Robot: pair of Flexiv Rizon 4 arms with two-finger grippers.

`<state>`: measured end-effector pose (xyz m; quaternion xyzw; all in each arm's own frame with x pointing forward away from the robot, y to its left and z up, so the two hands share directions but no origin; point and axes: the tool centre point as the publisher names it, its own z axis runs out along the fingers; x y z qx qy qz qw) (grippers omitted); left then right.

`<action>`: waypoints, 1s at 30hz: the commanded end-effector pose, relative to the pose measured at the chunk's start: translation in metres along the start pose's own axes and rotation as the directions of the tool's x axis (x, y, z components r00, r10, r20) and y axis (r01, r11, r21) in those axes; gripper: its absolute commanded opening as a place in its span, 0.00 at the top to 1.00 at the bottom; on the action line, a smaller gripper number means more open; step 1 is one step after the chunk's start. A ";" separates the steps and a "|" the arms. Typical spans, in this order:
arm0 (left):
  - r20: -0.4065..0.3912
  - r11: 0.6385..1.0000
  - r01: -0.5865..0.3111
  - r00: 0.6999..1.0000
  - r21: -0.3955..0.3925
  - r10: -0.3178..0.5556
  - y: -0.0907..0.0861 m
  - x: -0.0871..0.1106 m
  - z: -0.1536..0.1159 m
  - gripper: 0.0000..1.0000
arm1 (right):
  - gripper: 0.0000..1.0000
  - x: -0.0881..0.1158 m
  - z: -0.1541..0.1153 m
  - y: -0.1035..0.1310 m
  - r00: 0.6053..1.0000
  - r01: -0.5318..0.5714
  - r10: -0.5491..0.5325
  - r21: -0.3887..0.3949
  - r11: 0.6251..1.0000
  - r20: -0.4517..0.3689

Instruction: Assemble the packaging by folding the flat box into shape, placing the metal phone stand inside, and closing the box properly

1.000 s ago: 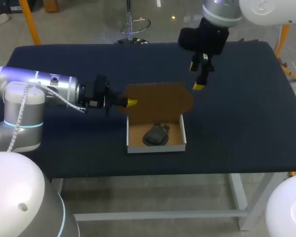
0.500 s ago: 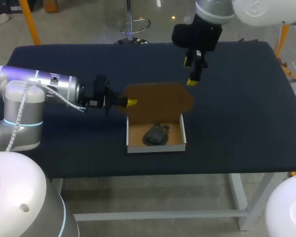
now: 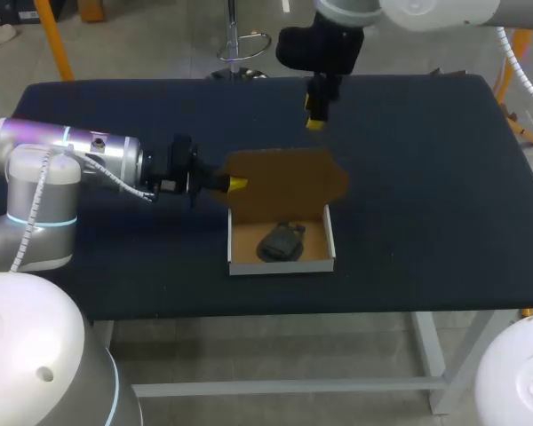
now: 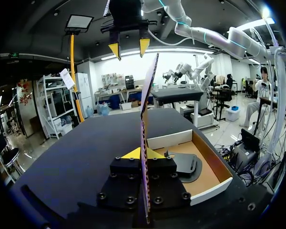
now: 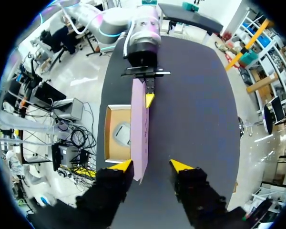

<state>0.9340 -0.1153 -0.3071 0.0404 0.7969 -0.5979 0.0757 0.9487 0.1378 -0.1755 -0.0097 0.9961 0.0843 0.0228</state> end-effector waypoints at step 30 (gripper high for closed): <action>-0.002 1.000 -0.001 1.000 0.002 0.001 0.004 0.000 0.001 1.00 | 0.56 0.001 0.052 0.034 0.995 0.049 -0.035 0.144 0.988 -0.097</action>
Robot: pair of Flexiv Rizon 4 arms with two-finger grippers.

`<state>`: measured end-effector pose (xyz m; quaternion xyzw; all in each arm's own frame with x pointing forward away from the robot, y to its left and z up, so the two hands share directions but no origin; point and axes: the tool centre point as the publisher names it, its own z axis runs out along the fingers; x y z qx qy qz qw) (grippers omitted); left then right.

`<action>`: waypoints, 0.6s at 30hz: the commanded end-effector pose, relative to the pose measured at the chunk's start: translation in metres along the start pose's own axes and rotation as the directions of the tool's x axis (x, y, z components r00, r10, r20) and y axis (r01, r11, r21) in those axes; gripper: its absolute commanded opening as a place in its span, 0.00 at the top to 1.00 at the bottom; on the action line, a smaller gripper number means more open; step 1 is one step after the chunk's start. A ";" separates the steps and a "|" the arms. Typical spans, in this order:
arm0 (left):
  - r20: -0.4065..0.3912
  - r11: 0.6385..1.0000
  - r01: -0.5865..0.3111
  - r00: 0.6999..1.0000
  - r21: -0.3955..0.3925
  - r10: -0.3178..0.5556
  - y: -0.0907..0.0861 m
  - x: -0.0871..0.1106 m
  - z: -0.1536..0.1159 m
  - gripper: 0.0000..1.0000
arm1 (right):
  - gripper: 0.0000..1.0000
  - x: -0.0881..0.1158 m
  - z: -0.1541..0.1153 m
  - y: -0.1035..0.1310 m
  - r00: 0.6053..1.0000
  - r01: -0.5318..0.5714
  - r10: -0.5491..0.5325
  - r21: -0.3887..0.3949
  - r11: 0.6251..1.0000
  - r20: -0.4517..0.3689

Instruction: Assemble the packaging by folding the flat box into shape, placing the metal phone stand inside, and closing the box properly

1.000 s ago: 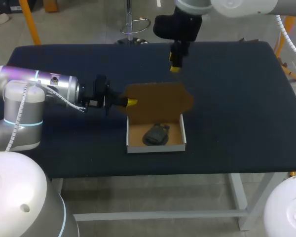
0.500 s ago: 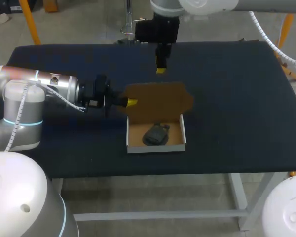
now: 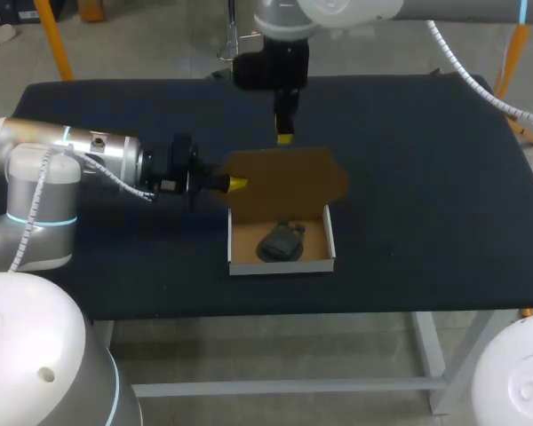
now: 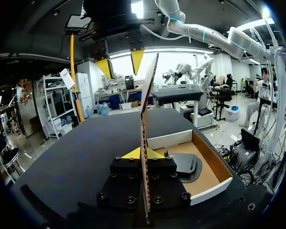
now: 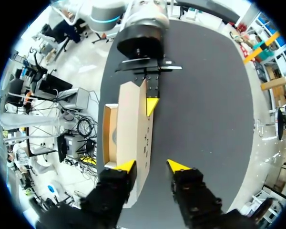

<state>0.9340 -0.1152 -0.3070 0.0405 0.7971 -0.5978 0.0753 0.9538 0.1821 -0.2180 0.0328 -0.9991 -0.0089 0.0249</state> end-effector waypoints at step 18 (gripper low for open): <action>-0.002 1.000 -0.001 1.000 0.003 0.001 0.004 0.000 0.001 1.00 | 0.59 0.023 0.012 -0.001 1.000 0.007 -0.007 -0.009 1.000 -0.003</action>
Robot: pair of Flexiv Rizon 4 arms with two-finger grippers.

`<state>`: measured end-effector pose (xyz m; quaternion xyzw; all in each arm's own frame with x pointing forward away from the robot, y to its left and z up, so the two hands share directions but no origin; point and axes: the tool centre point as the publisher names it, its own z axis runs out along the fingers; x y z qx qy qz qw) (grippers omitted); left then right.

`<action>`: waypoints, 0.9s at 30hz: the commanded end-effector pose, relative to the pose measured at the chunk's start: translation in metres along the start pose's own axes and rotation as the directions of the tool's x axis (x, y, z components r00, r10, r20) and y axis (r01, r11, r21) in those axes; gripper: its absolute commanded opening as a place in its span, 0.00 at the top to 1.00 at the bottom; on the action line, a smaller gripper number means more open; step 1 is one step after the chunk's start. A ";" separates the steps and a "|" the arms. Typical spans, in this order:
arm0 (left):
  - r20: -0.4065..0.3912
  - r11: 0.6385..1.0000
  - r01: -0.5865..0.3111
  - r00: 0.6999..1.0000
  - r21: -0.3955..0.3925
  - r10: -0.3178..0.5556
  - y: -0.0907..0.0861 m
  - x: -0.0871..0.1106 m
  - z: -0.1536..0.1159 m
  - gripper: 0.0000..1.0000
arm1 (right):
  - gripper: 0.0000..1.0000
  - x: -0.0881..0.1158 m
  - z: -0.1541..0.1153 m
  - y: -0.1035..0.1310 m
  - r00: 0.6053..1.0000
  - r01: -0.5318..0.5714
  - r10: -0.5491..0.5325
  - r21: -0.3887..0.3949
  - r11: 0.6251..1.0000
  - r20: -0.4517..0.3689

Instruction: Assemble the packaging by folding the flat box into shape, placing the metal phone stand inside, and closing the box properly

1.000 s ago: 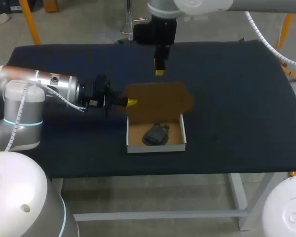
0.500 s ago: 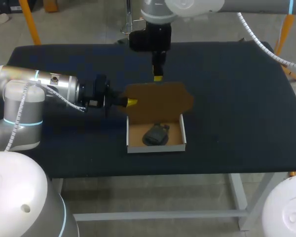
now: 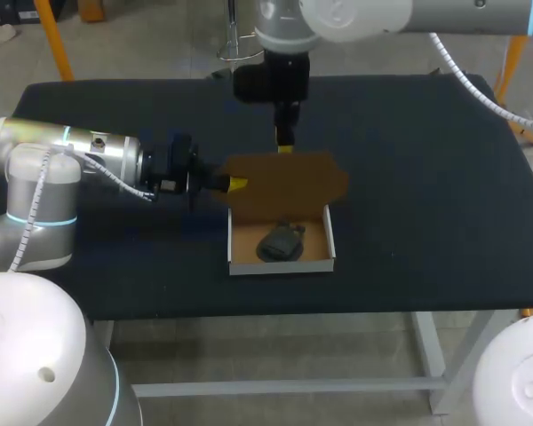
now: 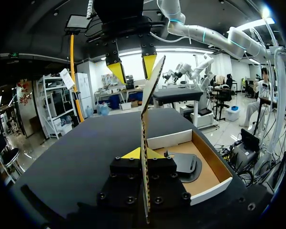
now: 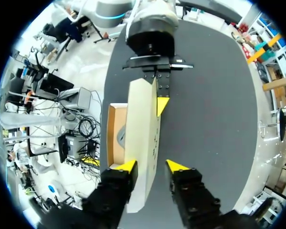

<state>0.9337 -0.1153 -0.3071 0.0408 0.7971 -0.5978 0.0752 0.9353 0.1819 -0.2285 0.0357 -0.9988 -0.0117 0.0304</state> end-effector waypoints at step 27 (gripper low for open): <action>-0.001 1.000 -0.001 1.000 0.003 0.001 0.004 -0.001 0.001 1.00 | 0.54 0.006 0.023 0.005 1.000 0.004 -0.004 0.004 1.000 -0.029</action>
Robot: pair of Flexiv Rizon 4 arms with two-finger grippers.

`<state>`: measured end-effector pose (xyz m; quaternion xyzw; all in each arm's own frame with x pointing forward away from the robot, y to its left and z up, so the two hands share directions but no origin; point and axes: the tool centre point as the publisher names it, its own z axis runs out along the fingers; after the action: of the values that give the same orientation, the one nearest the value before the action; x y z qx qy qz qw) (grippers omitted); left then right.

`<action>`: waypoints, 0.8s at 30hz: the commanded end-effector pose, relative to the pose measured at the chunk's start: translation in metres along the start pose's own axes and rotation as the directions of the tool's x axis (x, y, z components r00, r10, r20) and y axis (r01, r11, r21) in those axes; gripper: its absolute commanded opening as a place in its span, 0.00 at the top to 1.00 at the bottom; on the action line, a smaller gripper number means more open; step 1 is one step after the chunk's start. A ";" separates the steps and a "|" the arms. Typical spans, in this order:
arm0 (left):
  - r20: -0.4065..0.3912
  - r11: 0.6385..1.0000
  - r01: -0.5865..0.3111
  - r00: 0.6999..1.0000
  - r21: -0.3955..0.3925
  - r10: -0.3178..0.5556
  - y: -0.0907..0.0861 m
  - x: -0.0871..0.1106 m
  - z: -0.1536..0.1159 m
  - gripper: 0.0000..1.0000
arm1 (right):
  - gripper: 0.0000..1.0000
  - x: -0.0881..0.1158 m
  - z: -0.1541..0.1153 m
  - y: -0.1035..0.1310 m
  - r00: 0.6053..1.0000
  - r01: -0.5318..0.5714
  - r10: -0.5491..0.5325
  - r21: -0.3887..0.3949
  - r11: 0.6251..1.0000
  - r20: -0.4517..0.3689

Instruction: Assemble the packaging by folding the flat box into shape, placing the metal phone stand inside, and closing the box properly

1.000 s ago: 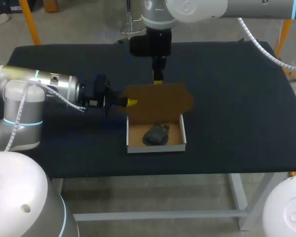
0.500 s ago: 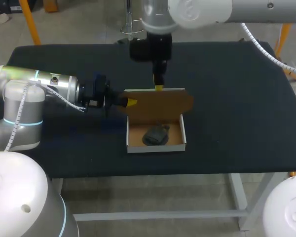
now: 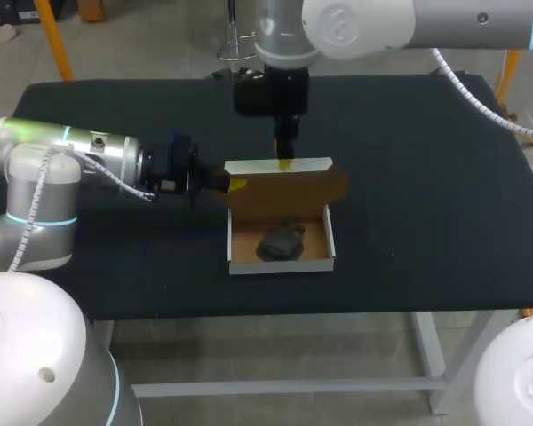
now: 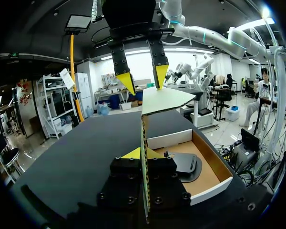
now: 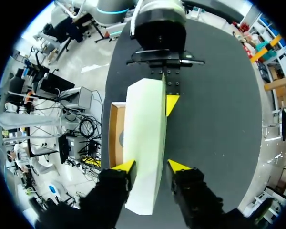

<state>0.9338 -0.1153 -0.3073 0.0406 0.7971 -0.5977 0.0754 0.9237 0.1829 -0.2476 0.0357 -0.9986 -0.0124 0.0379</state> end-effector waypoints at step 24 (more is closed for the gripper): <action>-0.002 1.000 -0.001 1.000 0.003 0.001 0.004 -0.001 0.000 1.00 | 0.71 -0.015 0.025 0.006 0.994 0.003 0.001 0.030 1.000 -0.108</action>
<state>0.9347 -0.1154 -0.3078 0.0402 0.7972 -0.5975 0.0758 0.9295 0.1870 -0.2714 0.0362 -0.9963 -0.0004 0.0778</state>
